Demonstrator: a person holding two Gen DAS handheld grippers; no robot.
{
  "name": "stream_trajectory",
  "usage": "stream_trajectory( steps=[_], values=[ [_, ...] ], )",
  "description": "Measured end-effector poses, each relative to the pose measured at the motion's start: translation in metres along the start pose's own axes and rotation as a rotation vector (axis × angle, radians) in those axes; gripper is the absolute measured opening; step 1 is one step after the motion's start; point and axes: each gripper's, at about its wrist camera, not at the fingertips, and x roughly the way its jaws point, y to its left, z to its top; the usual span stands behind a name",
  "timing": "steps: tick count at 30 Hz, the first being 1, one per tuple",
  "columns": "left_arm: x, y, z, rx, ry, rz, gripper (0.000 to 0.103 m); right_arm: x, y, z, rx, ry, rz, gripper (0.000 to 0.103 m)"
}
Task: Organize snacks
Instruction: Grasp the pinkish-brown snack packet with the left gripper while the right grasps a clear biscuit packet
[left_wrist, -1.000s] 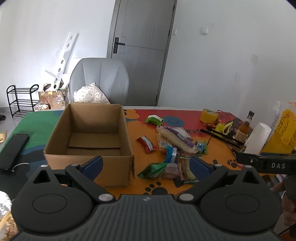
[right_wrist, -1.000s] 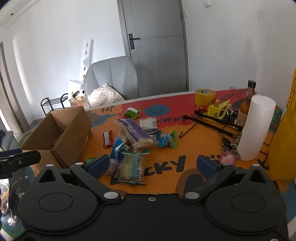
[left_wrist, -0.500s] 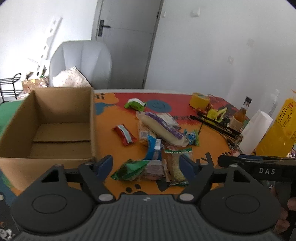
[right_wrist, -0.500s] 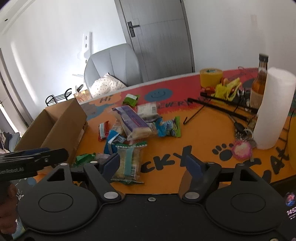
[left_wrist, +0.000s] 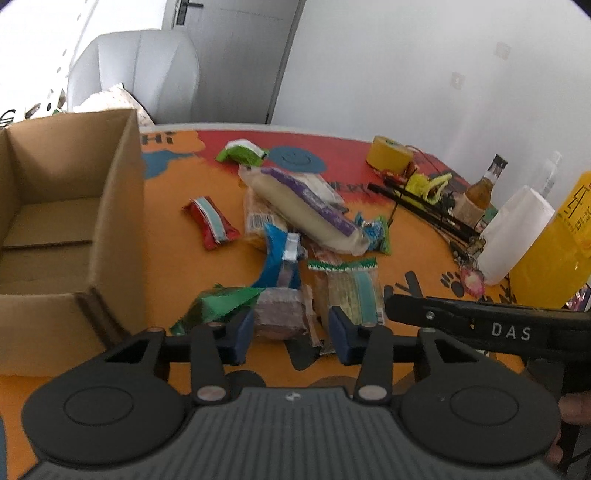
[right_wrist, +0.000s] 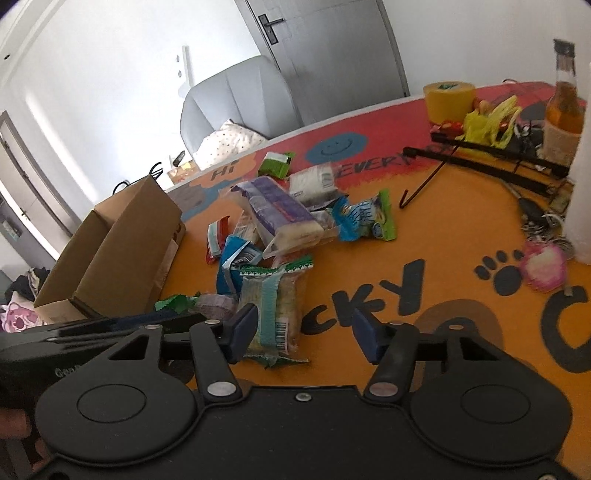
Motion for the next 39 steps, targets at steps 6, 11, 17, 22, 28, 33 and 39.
stream_trajectory(
  steps=[6,11,17,22,28,33,39],
  values=[
    [0.016,0.003,0.003,-0.008,0.024,0.055,0.047,0.012,-0.002,0.005,0.013,0.025,0.025,0.058],
    [0.026,0.009,0.005,-0.027,0.025,0.072,0.055,0.022,0.004,0.008,0.004,0.037,0.034,0.058],
    [0.032,0.013,0.003,-0.041,0.017,0.08,0.047,0.031,0.007,0.008,0.008,0.059,0.034,0.059],
    [0.029,0.016,0.003,-0.077,0.009,0.089,0.037,0.036,0.01,0.007,-0.002,0.053,0.042,0.06],
    [0.027,0.017,0.002,-0.088,0.0,0.1,0.035,0.039,0.017,0.007,-0.06,0.048,0.031,0.045],
    [0.025,0.015,0.001,-0.086,0.003,0.088,0.035,0.032,0.015,0.004,-0.06,0.042,0.034,0.035],
    [0.021,0.014,-0.003,-0.087,0.0,0.088,0.035,0.019,0.002,0.0,-0.013,0.029,0.03,0.031]
  ],
)
